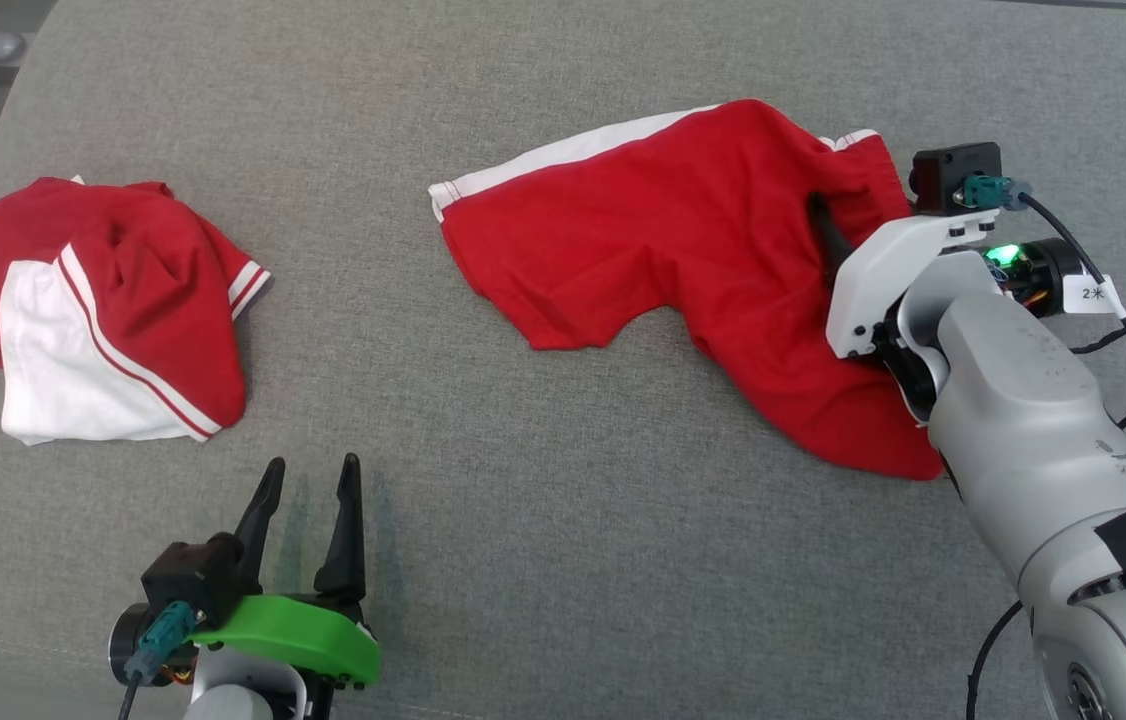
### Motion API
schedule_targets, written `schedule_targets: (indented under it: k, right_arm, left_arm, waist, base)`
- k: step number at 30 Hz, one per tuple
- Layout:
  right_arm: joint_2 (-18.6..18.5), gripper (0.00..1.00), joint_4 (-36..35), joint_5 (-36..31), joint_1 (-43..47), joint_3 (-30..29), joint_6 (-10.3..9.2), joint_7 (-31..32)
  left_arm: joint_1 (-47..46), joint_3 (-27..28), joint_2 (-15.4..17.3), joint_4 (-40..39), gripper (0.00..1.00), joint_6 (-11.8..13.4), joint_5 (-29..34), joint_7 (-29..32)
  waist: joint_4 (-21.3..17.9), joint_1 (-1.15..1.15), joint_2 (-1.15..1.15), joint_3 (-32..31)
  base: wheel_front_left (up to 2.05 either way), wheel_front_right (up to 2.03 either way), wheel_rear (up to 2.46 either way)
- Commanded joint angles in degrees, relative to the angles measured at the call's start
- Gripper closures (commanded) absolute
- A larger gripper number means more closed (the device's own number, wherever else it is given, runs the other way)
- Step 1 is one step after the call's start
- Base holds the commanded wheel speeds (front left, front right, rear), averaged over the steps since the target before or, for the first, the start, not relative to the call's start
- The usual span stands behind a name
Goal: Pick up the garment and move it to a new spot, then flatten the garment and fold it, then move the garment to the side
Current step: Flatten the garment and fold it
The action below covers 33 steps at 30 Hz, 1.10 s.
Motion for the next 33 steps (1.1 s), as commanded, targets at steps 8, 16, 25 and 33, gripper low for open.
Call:
schedule_targets:
  k: [8, 16, 25, 33]
  right_arm:
    - [-0.2, 1.00, -6.4, 1.6, -3.9, 4.1, -0.08, -5.4]
    - [-0.3, 1.00, -31.4, 8.1, -1.9, 15.3, -0.08, -5.4]
    - [-1.1, 0.95, -45.5, 7.3, 16.8, 20.1, -0.08, -5.4]
    - [-4.4, 1.00, -47.8, 2.5, 39.8, 9.7, -0.08, -5.4]
  left_arm:
    - [0.1, -0.5, -0.2, 0.6, 0.00, -0.2, 0.5, 0.0]
    - [2.7, 0.5, -0.5, 1.2, 0.00, -0.2, 1.5, 0.0]
    - [5.5, 1.9, -1.2, 0.7, 0.00, -0.2, 3.2, 0.0]
    - [6.0, 1.9, -1.5, 0.2, 0.00, -0.2, 3.9, 0.0]
  waist:
    - [0.1, 0.00, 0.00, -2.7]
    - [-1.1, 0.00, 0.00, -7.5]
    - [-6.5, 0.00, 0.00, -11.0]
    - [-11.1, 0.00, 0.00, -11.3]
  base:
    - [0.00, 0.00, 0.00]
    - [0.00, 0.00, 0.00]
    - [0.00, 0.00, 0.00]
    - [0.00, 0.00, 0.00]
